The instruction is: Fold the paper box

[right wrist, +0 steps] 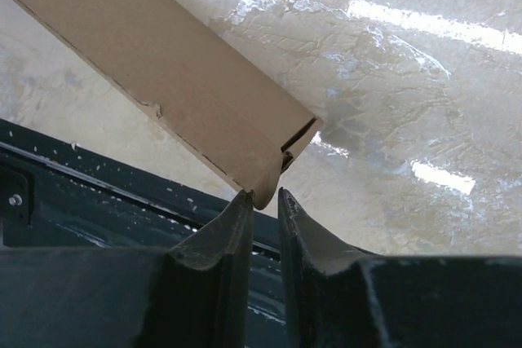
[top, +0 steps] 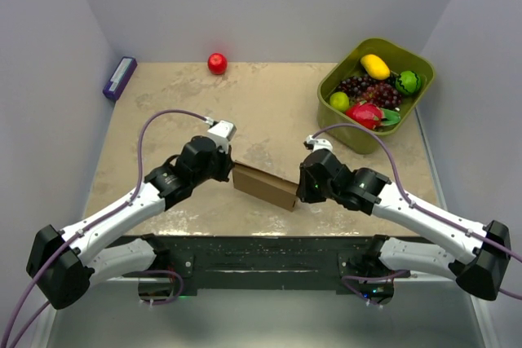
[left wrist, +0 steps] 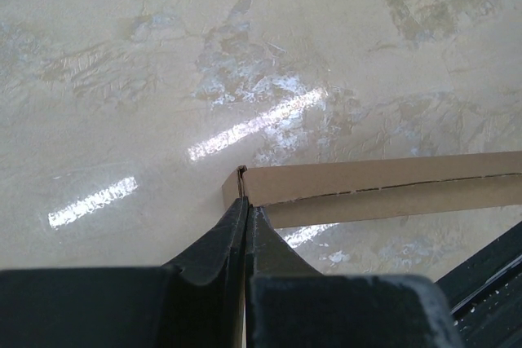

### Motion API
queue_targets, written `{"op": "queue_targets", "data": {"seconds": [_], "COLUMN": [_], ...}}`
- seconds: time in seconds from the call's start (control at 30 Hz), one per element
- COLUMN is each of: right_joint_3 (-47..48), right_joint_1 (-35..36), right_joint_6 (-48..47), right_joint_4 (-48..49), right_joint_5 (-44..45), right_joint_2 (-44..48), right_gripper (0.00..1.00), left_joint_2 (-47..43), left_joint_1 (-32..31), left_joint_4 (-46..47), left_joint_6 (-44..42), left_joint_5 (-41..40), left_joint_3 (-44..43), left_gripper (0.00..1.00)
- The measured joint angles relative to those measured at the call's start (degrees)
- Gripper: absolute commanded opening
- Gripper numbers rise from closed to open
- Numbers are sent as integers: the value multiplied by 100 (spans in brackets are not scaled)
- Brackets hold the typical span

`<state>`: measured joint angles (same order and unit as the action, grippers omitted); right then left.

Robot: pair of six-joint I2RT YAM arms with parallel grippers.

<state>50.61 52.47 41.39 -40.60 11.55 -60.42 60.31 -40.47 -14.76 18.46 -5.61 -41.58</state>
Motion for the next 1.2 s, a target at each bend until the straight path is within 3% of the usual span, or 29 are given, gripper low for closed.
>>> {"op": "queue_targets", "data": {"seconds": [0.2,0.47,0.57,0.83,1.2], "right_joint_3": [-85,-109,-109,-107,-107], "right_joint_1": [0,0,0,0,0], "right_joint_6": [105,181,201,221,313], "right_joint_4": [114,133,111,66,81], "right_joint_5": [57,105,153,363,400], "right_joint_2": [85,125,127,278,284], "right_gripper": [14,30,31,15,4], "left_joint_2": [0,7,11,13,76], "left_joint_1": [-72,-157,-179,-219,-317], "left_joint_4": [0,2,2,4,39], "left_joint_6": [-4,-24,-37,-66,-168], "left_joint_5": [-83,-186,-205,-227,-319], "left_joint_3": [0,0,0,0,-22], "left_gripper": [0,0,0,0,0]}}
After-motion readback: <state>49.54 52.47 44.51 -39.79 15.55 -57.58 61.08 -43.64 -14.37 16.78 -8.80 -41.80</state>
